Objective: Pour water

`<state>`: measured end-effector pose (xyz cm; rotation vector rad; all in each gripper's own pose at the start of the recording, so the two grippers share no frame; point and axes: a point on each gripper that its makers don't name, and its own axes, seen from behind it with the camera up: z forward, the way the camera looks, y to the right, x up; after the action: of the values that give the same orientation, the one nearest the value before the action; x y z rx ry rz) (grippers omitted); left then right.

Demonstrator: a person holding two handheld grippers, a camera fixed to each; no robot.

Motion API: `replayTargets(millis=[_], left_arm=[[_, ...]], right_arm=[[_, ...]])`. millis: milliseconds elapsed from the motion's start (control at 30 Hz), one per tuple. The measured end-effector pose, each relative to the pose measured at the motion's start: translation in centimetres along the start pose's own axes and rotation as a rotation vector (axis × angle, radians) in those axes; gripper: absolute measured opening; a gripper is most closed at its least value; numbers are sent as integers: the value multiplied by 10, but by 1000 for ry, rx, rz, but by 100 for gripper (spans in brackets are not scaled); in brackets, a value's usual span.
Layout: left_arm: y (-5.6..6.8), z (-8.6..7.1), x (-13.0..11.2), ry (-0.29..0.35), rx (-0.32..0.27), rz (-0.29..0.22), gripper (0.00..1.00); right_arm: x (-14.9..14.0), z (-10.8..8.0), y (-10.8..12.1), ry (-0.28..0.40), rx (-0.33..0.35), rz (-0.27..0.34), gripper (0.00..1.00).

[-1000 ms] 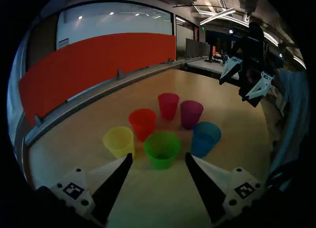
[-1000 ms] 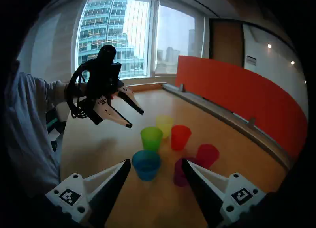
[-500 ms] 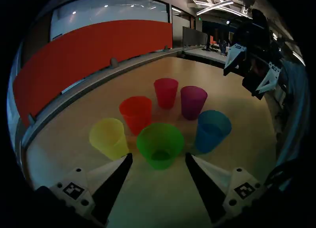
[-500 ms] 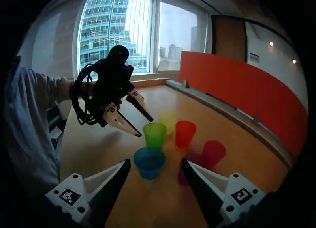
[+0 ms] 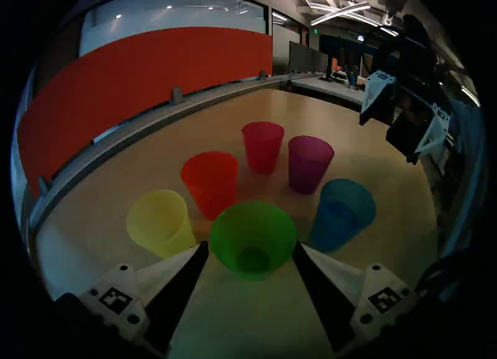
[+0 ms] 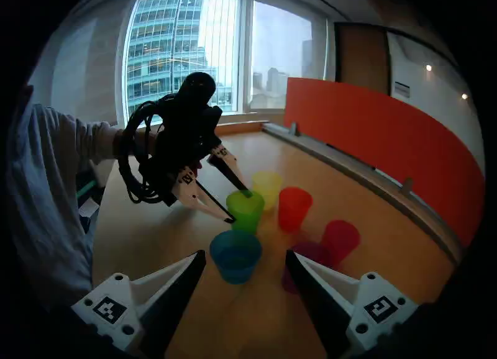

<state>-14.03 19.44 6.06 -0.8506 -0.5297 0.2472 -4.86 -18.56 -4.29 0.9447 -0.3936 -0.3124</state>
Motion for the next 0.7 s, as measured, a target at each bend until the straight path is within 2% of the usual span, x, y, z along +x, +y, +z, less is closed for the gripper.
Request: replayTargets(millis=[433, 700], left_arm=[[0, 9, 3, 5, -6, 4, 99], [1, 12, 3, 11, -6, -2, 87]], right_arm=[[-2, 1, 2, -9, -3, 0, 100], [-2, 4, 3, -12, -1, -2, 100]])
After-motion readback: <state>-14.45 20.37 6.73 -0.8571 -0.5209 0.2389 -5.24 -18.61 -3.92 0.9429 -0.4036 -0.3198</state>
